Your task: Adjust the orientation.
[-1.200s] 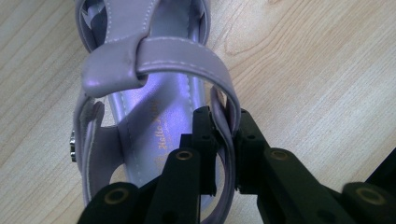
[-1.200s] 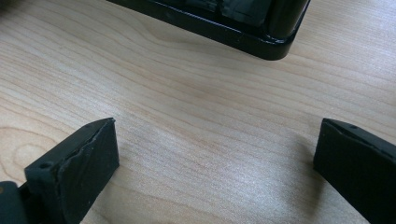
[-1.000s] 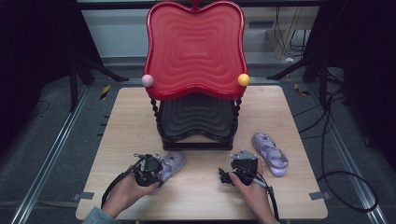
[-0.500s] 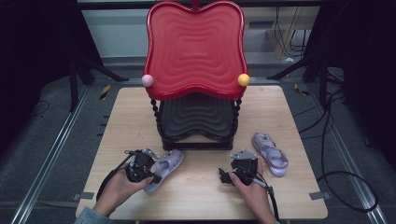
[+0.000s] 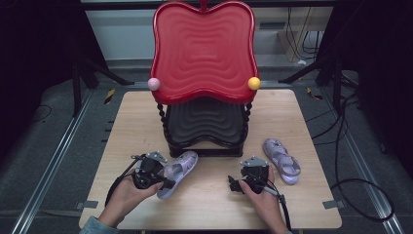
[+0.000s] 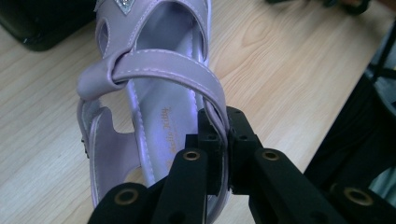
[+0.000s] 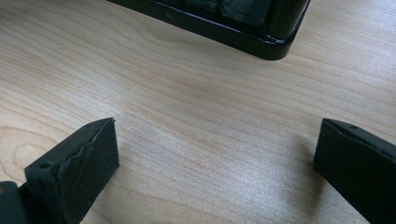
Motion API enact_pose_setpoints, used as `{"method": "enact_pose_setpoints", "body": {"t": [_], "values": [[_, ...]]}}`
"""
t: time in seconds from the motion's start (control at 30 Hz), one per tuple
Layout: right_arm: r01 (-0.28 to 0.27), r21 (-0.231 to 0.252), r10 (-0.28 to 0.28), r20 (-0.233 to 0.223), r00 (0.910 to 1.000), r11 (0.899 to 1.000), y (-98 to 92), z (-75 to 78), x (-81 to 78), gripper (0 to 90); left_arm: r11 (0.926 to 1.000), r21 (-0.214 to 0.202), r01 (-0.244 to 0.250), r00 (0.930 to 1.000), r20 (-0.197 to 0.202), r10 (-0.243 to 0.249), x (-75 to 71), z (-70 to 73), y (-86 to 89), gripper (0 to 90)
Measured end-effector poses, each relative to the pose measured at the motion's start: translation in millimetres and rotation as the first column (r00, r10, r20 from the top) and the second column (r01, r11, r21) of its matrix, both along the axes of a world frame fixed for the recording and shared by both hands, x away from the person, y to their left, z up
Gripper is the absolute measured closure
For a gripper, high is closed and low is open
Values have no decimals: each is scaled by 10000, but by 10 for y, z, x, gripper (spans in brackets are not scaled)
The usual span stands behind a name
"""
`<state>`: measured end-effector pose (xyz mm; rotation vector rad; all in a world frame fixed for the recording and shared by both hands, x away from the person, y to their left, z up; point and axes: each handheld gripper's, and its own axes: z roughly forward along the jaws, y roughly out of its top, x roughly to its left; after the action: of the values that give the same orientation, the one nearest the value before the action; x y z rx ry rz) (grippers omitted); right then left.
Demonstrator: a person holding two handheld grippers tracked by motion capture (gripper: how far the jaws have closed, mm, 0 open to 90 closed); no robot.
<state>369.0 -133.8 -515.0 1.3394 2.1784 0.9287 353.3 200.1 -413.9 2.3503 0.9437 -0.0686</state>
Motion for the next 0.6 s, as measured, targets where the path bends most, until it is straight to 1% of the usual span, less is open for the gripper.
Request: {"method": "enact_pose_setpoints", "body": {"t": [0.1,0.17,0.23,0.27,0.33,0.43,0.47,0.5,0.53,0.57,0.6], "values": [[0,-6,0,1,10000,10000,0,0,0,4,9981,-609,54,10000,60,-50,-28,65,-26,863],[-3,-5,3,4,10000,10000,0,0,0,4,9965,-836,82,9999,157,-69,-44,108,-45,863],[-1,-6,1,1,10000,10000,0,0,0,4,9920,-1259,58,9997,227,-30,-54,159,-68,863],[0,-4,0,1,10000,10000,0,0,0,4,9879,-1548,35,9996,299,11,-56,198,-83,863],[-1,-7,1,1,10000,10000,-1,0,0,5,9867,-1623,53,9993,372,7,-57,221,-96,863],[-2,-6,2,2,10000,10000,-1,0,0,5,9816,-1907,-13,9981,596,129,-60,288,-137,863],[-3,-6,3,2,10000,10000,-1,0,0,5,9778,-2093,-78,9978,631,215,-54,312,-151,863],[-1,-5,1,2,10000,10000,0,0,0,5,9721,-2339,-150,9973,662,313,-40,341,-169,863],[0,-2,0,-1,10000,10000,0,0,0,4,9721,-2339,-150,9973,662,313,-40,341,-169,863],[-1,-3,1,-1,10000,10000,0,0,0,4,9684,-2487,-174,9963,775,379,-25,371,-199,863],[-3,-6,3,0,10000,10000,0,0,0,4,9684,-2487,-174,9963,775,379,-25,371,-199,863]]}}
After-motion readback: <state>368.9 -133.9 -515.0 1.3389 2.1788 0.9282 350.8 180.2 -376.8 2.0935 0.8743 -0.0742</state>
